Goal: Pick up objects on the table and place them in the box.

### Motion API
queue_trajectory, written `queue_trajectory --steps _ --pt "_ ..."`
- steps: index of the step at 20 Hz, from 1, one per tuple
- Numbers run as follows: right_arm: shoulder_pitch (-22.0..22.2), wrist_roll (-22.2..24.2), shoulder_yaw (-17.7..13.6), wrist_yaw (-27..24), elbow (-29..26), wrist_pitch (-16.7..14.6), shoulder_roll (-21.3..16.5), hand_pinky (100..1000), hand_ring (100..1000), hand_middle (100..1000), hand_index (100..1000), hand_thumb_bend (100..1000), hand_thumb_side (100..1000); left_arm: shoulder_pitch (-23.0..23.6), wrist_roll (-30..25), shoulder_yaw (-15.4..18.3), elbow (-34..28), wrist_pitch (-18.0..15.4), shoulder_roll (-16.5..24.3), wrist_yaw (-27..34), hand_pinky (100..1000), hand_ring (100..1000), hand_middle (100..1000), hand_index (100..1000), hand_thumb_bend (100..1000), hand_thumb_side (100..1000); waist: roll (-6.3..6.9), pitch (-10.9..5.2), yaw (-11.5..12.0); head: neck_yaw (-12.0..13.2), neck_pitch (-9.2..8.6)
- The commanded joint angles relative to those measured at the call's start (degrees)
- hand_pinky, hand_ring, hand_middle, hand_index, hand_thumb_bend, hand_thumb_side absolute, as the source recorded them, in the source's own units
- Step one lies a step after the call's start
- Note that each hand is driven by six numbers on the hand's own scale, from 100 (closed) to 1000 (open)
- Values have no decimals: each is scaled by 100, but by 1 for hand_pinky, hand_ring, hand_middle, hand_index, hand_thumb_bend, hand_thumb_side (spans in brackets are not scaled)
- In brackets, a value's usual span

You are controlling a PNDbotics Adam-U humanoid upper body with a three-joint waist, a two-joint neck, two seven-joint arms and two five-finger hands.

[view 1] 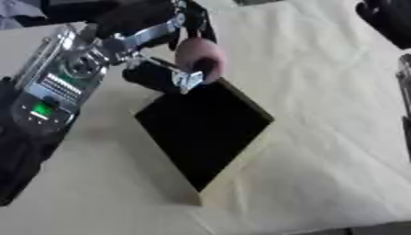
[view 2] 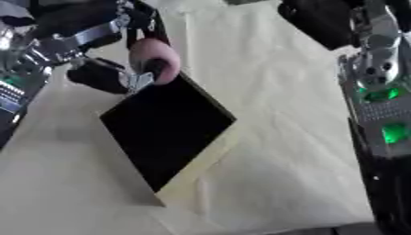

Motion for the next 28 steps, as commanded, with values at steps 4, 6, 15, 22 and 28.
queue_trajectory --steps 4,6,15,22,28 --pt "-89 -38 -34 -26 -110 -6 -1 811 784 679 844 100 674 97 -92 -159 34 -47 -17 78 432 594 598 660 100 385 -32 -79 -24 1 -25" --pt "-79 -41 -35 -32 -110 -6 5 810 784 678 844 100 674 126 -67 -191 81 -76 -80 90 435 596 601 661 100 392 -31 -75 -29 4 -28" --pt "-65 -39 -38 -62 -110 -7 11 810 783 677 844 100 674 168 -75 -444 769 -423 -404 -359 464 619 620 682 100 300 -38 -40 -68 29 -56" --pt "-50 -44 -49 -72 -110 -5 9 810 783 677 844 100 674 184 -502 -490 1024 -793 -453 -817 650 782 760 833 100 339 -42 -35 -68 33 -62" --pt "-42 -49 -58 -73 -110 -3 3 810 783 677 844 100 674 196 -754 -368 957 -1070 -438 -1324 766 889 844 915 378 537 -54 -40 -54 30 -55"
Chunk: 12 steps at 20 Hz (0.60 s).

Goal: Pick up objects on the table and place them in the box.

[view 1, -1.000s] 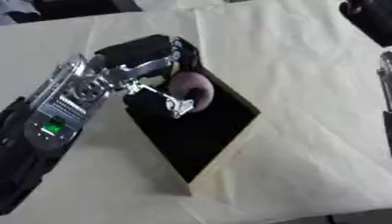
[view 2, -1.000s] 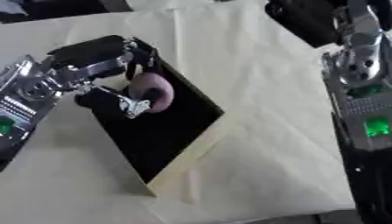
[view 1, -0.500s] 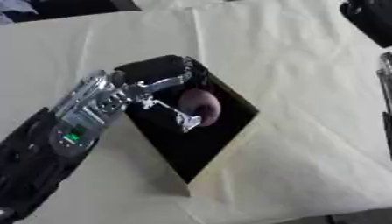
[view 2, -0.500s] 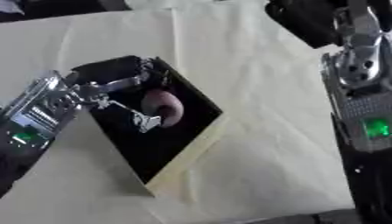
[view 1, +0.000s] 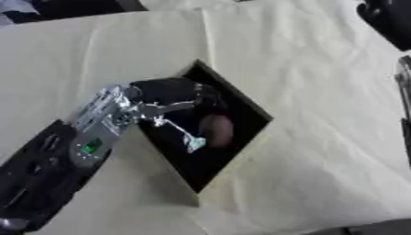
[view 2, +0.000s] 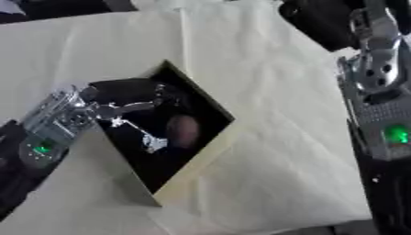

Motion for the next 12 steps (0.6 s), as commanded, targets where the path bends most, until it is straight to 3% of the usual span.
queue_trajectory --steps 1,6,12 --pt "-42 -19 -56 -33 -110 8 -46 810 783 677 844 100 674 -55 -19 152 -144 -106 71 -290 766 888 844 915 400 557 -39 -102 15 16 -26" --pt "-13 -19 -63 -35 -110 15 -50 810 783 677 843 100 674 -53 206 332 -364 -44 77 -327 759 879 838 909 349 577 -43 -112 30 13 -29" --pt "-12 -29 -80 -21 -110 13 -62 811 784 678 843 100 671 -40 549 713 -1003 230 106 39 722 842 816 887 108 489 -55 -134 52 -10 -54"
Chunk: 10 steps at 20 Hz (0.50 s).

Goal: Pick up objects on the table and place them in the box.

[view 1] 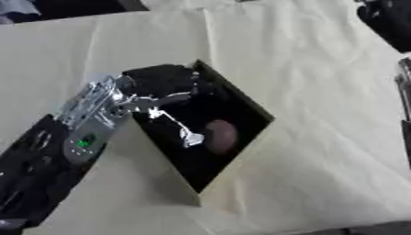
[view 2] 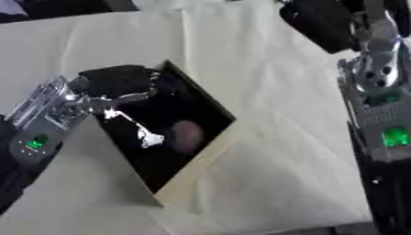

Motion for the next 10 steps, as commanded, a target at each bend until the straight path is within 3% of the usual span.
queue_trajectory --steps 1,7,10 --pt "-61 -28 -52 -6 -110 6 -64 811 785 678 843 100 670 -46 244 347 -546 183 125 317 717 836 812 882 100 459 -25 -133 17 -13 -57" --pt "-90 -68 -88 35 -110 -19 -73 812 785 679 843 100 669 288 1467 1261 -1678 891 182 1684 688 801 785 843 100 458 -45 -125 62 -80 -116" --pt "-99 -95 -111 56 -110 -26 -82 813 786 679 843 100 670 555 2207 1692 -1911 1082 185 2295 678 791 780 826 100 562 -58 -113 83 -127 -148"
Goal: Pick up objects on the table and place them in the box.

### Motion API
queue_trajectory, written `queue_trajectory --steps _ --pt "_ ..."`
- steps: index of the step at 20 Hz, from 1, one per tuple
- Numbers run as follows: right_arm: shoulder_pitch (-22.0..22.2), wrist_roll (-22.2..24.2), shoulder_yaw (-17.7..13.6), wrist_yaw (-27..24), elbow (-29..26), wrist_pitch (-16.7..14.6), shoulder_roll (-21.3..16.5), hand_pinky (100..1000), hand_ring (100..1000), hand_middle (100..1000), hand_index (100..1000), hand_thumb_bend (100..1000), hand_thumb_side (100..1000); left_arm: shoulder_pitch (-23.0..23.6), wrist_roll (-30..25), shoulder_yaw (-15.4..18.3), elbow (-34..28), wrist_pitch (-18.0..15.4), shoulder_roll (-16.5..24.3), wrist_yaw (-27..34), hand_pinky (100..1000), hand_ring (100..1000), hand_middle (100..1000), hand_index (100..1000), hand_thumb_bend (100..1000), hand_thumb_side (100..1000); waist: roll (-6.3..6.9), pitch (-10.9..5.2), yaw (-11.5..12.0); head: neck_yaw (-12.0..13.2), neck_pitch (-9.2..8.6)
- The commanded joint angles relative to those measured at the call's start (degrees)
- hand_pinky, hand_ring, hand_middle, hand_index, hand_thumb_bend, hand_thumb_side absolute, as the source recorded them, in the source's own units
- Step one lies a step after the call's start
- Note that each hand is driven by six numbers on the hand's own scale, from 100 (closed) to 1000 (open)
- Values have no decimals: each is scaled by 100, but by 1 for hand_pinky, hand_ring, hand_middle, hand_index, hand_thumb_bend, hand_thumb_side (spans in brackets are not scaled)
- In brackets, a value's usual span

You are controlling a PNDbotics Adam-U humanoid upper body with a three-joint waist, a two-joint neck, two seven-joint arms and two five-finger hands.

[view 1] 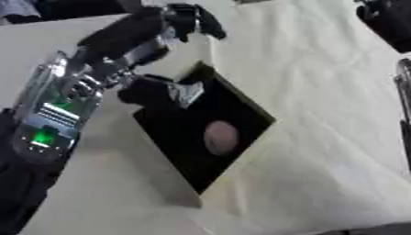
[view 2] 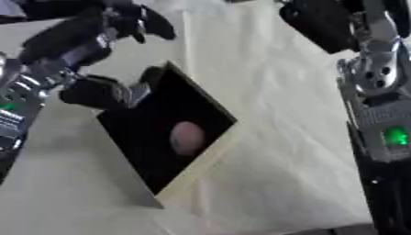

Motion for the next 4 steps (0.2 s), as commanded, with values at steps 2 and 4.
queue_trajectory --steps 2,4 --pt "-102 -57 -83 54 -110 -13 -92 813 786 680 843 100 669 233 1006 690 -298 133 92 752 684 795 791 847 100 604 -37 -104 30 -77 -81" --pt "-114 -71 -92 69 -110 -16 -103 813 786 680 843 100 669 455 1475 1000 -304 30 45 943 689 796 793 848 100 630 -44 -95 48 -97 -86"
